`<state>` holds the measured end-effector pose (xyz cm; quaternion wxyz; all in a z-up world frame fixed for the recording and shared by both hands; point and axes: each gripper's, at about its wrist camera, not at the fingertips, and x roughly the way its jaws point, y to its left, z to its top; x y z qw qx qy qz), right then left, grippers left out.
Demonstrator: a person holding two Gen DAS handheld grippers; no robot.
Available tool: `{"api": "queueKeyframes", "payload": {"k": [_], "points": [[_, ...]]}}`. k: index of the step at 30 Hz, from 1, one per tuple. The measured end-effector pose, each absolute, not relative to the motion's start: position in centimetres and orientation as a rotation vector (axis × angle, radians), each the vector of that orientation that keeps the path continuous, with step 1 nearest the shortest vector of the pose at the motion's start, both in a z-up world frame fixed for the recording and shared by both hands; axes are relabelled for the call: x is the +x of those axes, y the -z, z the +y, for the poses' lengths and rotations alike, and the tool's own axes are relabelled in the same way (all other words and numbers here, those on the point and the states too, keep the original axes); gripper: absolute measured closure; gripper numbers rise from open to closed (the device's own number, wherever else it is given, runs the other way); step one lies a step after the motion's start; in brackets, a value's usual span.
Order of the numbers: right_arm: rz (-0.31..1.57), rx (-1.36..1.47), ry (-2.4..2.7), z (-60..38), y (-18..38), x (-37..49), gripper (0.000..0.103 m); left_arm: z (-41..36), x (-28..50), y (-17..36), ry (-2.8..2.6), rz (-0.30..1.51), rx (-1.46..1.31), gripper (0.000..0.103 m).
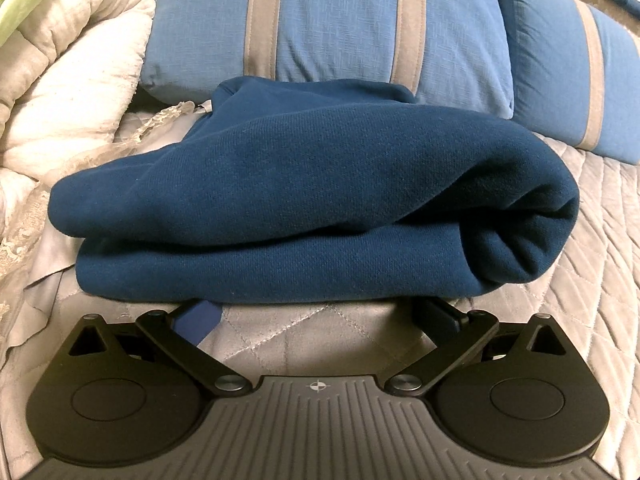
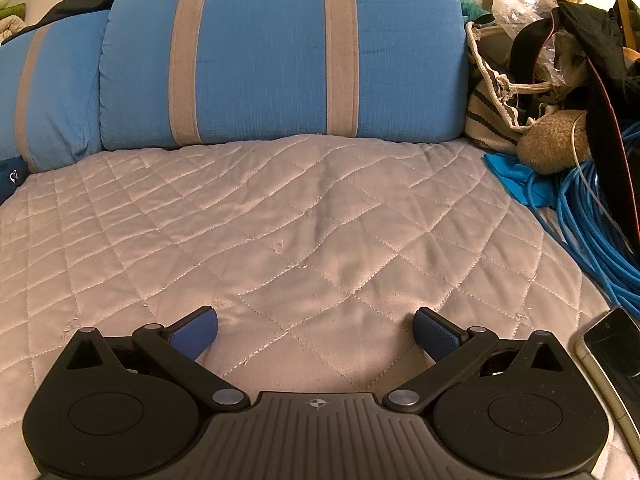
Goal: Fold clothes
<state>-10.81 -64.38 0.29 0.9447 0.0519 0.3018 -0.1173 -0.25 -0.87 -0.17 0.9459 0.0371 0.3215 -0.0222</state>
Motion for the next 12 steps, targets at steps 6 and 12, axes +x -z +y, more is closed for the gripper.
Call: {"api": "queueKeyframes", "payload": {"k": [6, 12], "points": [[0.612, 0.107, 0.239, -64.4, -0.26, -10.86, 0.0, -0.97, -0.28, 0.26, 0.042, 0.656, 0.078, 0.0], [0.611, 0.109, 0.239, -64.35, -0.27, -10.85, 0.0, -1.21, -0.33, 0.32, 0.035, 0.655, 0.082, 0.0]]}}
